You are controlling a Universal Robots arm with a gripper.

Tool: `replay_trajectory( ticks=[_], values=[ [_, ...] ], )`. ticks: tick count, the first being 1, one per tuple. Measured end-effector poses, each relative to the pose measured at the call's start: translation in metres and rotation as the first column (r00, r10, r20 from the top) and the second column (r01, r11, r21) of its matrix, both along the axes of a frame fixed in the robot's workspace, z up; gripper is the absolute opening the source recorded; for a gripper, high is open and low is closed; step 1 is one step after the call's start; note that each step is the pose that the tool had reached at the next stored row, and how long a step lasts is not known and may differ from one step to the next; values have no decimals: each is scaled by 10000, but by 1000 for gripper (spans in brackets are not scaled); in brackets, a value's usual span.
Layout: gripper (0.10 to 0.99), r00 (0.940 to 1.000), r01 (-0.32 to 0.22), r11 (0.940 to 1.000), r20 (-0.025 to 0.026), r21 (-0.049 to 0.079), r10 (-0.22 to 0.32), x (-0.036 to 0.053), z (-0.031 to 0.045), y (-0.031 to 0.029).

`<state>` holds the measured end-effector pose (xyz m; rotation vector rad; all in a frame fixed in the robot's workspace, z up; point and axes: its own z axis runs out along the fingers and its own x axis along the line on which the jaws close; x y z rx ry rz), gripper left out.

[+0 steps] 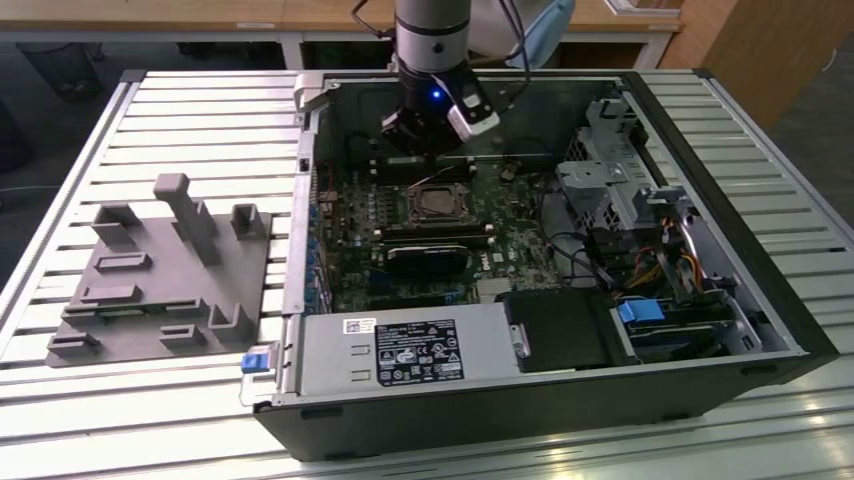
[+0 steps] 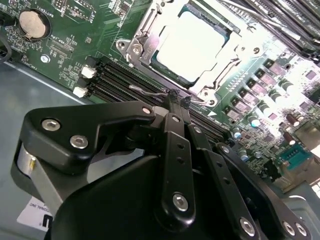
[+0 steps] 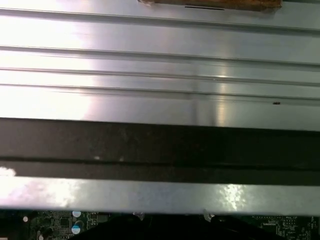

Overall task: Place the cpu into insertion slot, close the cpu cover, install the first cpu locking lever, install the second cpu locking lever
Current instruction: 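Install the first cpu locking lever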

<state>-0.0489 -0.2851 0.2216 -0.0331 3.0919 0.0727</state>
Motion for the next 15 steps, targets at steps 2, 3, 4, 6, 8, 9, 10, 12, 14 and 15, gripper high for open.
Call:
replay_trajectory(
  ticks=[2, 3, 4, 6, 8, 9, 10, 12, 14, 15],
  values=[
    [106, 10000, 2, 10000, 1, -6, -2, 13, -10, 8],
    [106, 10000, 2, 10000, 1, -11, -2, 22, -14, 10],
    [106, 10000, 3, 10000, 1, -19, -3, 30, -17, 12],
    [106, 10000, 18, 10000, 1, -29, -18, 51, -23, 15],
    [106, 10000, 39, 10000, 1, -31, -39, 72, -28, 18],
    [106, 10000, 45, 10000, 2, -30, -45, 81, -32, 20],
    [106, 10000, 51, 10000, 1, -31, -51, 90, -37, 21],
    [106, 10000, 62, 10000, 1, -32, -62, 110, -48, 24],
    [106, 10000, 77, 10000, 0, -32, -77, 135, -62, 26],
    [106, 10000, 84, 10000, 1, -32, -84, 148, -70, 28]
  ],
)
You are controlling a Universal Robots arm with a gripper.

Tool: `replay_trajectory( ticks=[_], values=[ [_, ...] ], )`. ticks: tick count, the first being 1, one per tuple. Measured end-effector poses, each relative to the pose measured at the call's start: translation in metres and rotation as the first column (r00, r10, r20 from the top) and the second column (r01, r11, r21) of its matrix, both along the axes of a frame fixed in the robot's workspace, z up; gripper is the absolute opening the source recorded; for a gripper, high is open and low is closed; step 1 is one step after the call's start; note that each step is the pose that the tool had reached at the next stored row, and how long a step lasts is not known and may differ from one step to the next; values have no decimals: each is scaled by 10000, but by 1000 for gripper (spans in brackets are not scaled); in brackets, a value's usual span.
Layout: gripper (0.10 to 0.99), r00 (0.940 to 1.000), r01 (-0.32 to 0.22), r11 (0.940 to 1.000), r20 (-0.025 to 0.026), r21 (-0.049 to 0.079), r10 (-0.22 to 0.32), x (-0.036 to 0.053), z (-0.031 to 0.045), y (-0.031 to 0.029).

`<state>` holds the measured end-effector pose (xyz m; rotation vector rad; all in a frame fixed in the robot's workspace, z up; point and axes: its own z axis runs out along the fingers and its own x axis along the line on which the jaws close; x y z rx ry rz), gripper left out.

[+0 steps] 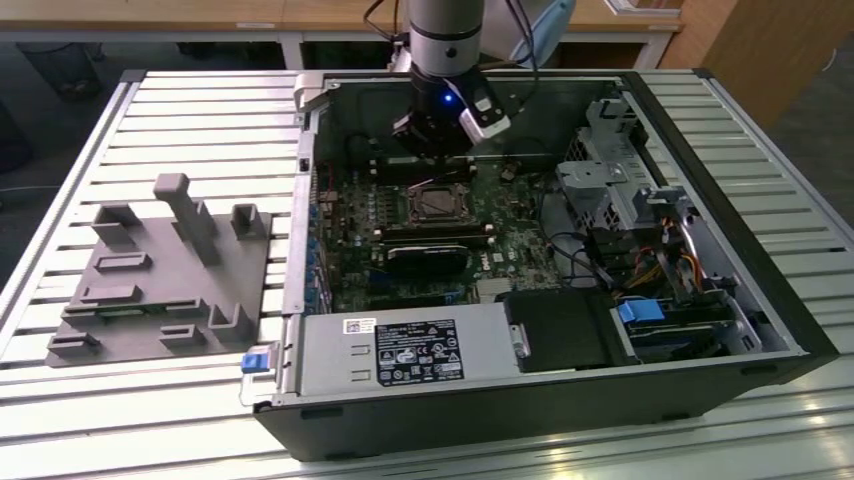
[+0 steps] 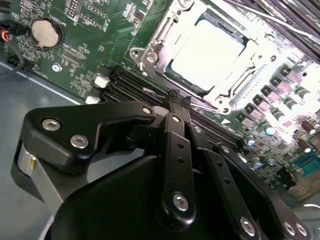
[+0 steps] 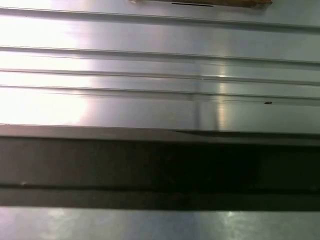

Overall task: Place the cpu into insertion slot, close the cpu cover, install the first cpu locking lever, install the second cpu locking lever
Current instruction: 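Install the first cpu locking lever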

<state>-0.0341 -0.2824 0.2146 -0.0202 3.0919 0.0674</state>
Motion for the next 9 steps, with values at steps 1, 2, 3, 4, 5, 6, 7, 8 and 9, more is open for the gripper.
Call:
replay_trajectory(
  ticks=[1, 2, 3, 4, 5, 6, 7, 8, 9],
  values=[
    [106, 10000, 6, 10000, -1, -1, -6, 12, -8, 3],
    [106, 10000, 11, 10000, -1, -1, -11, 24, -17, 7],
    [106, 10000, 16, 10000, -1, 0, -16, 37, -28, 12],
    [106, 10000, 20, 10000, -1, 0, -20, 49, -38, 15],
    [106, 10000, 24, 10000, -1, 0, -24, 59, -48, 19],
    [106, 10000, 26, 10000, -2, -1, -26, 67, -58, 22],
    [106, 10000, 29, 10000, -3, -2, -29, 73, -68, 24],
    [106, 10000, 31, 10000, -2, -1, -31, 78, -79, 25],
    [106, 10000, 33, 10000, -2, -2, -33, 83, -89, 26]
  ],
)
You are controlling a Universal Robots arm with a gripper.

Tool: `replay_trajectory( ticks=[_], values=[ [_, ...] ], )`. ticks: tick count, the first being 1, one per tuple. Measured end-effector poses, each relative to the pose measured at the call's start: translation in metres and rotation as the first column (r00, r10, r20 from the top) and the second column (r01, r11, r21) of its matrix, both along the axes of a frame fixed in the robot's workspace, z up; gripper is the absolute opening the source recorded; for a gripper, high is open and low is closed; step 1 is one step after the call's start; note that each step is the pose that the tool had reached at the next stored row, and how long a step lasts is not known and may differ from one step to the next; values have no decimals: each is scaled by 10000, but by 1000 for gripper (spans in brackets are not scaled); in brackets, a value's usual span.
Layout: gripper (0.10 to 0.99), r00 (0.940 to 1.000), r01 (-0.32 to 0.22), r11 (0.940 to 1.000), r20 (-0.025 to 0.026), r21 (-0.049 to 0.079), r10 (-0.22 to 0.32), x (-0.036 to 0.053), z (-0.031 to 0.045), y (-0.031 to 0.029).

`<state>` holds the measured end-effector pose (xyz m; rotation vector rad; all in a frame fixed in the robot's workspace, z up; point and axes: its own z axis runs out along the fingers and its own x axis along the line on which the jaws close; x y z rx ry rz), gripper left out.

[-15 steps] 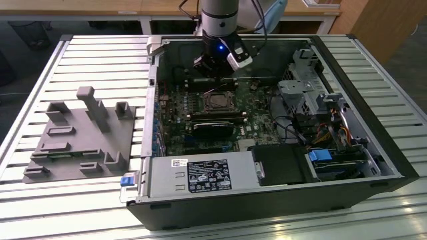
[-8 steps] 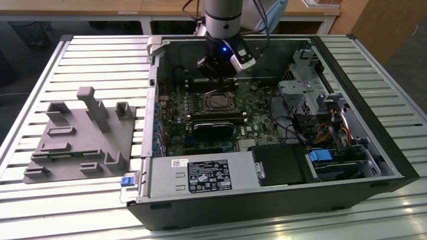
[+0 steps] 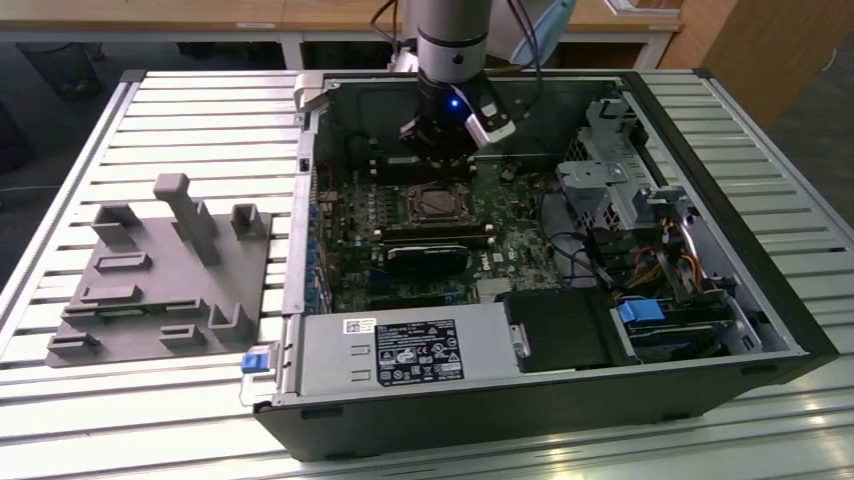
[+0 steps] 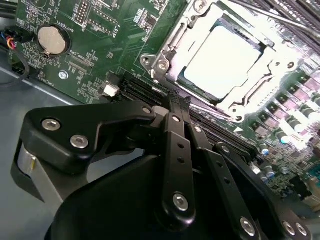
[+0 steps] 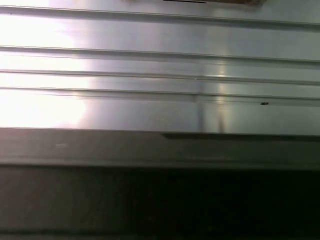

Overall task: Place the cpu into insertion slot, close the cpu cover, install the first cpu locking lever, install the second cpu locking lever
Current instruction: 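Install the first cpu locking lever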

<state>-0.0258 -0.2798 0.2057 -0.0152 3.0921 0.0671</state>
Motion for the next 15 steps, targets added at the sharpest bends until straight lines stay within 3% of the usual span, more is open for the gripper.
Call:
replay_trajectory(
  ticks=[7, 15],
  values=[
    [106, 10000, 7, 10000, -1, -58, -7, 12, -71, 1],
    [106, 10000, 9, 10000, 3, -96, -9, 12, -40, 2]
  ],
)
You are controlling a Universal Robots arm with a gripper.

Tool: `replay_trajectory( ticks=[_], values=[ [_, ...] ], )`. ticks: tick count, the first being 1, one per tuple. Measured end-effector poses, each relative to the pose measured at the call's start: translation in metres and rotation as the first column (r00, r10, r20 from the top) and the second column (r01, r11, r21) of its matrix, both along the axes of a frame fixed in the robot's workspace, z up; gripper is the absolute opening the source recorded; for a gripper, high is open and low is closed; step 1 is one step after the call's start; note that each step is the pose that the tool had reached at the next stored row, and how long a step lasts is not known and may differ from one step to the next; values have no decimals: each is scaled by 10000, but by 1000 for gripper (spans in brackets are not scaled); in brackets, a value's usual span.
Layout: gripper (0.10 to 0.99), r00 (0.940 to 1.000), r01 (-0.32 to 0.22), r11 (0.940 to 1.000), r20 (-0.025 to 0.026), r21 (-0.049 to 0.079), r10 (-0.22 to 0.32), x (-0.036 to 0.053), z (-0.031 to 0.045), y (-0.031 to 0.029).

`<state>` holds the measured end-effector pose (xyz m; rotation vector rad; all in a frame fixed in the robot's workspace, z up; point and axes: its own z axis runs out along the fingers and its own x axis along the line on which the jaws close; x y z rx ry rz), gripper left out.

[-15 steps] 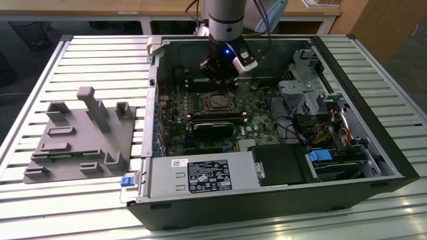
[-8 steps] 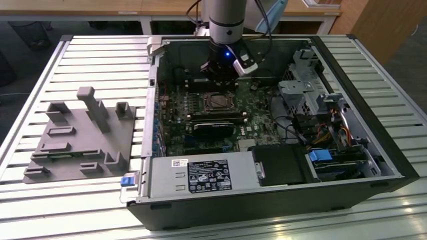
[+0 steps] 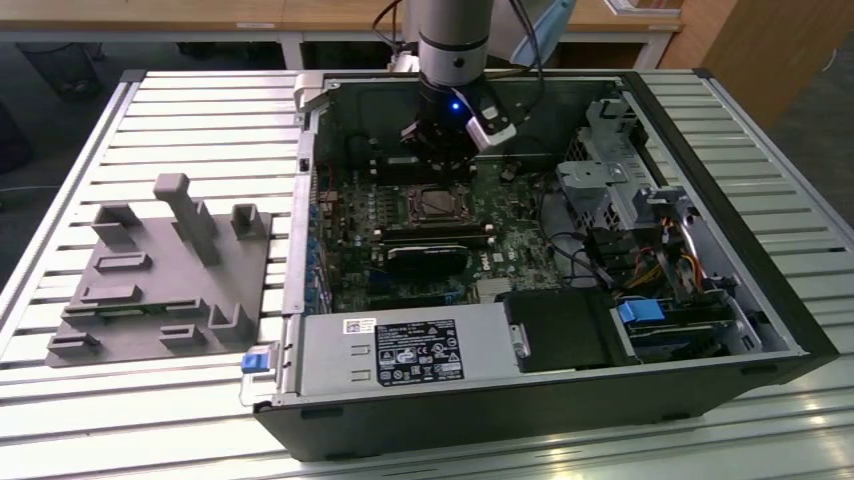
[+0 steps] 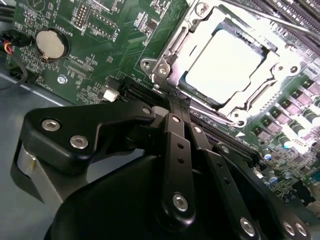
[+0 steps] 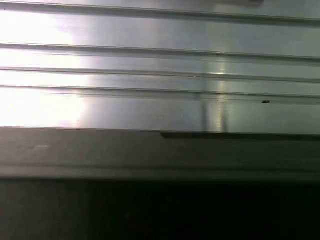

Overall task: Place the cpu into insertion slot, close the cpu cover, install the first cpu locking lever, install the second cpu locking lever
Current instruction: 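Install the first cpu locking lever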

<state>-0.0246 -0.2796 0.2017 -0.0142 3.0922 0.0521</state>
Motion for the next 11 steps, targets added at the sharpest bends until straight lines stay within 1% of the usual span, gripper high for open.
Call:
replay_trajectory(
  ticks=[2, 5, 6, 8, 11],
  values=[
    [106, 10000, -1, 9999, -2, -117, 1, 0, -3, -1],
    [106, 10000, -1, 9995, -2, -328, 1, 1, -14, 0],
    [106, 10000, -1, 9993, -2, -369, 1, 2, -19, 0],
    [106, 10000, -3, 9991, -4, -425, 3, 5, -32, 0],
    [106, 10000, -1, 9990, -7, -439, 1, 8, -45, -1]
  ],
)
